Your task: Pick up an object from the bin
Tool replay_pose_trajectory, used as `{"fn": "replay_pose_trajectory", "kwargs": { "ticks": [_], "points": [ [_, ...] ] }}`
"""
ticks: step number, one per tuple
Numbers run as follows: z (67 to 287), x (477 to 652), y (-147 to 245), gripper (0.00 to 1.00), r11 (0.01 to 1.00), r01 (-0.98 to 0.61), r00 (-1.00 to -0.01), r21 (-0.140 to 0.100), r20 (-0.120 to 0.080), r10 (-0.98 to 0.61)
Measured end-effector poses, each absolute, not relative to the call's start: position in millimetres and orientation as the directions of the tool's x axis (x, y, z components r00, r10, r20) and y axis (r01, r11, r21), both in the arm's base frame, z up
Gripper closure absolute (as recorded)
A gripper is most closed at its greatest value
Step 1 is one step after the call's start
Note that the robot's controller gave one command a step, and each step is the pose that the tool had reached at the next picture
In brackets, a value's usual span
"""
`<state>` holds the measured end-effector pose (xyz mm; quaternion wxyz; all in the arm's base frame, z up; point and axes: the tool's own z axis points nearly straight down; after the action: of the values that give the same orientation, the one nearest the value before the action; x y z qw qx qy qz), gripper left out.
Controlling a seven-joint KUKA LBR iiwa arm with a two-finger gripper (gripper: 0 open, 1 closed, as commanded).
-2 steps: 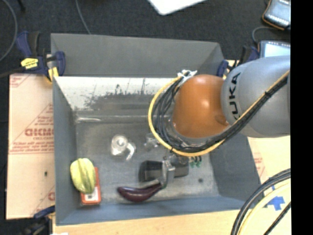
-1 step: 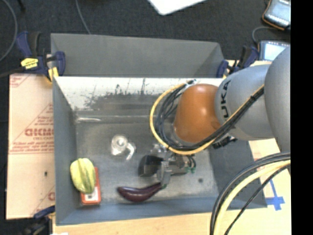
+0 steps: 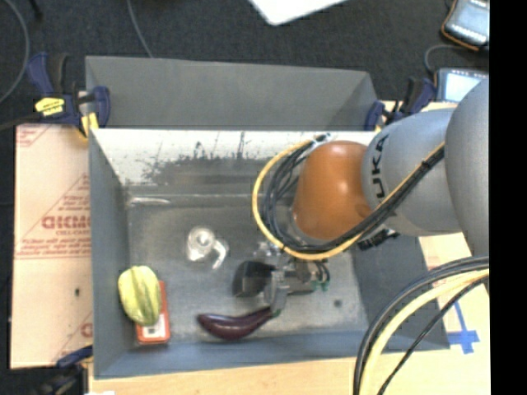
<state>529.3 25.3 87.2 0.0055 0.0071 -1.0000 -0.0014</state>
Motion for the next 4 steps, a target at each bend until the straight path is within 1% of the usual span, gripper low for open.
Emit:
{"fn": "replay_pose_trajectory", "kwargs": {
  "ticks": [1, 2, 3, 4],
  "points": [
    [209, 546.9, 25, 1.00, 0.999, -0.053, -0.999, 0.003, 0.007, -0.053],
    [209, 546.7, 25, 0.00, 0.999, -0.050, -0.999, 0.004, 0.008, -0.050],
    [209, 546.7, 25, 0.00, 0.999, -0.050, -0.999, 0.004, 0.008, -0.050],
    [172, 531.6, 27, 0.00, 0.996, -0.091, -0.996, 0.003, -0.003, -0.091]
  ]
}}
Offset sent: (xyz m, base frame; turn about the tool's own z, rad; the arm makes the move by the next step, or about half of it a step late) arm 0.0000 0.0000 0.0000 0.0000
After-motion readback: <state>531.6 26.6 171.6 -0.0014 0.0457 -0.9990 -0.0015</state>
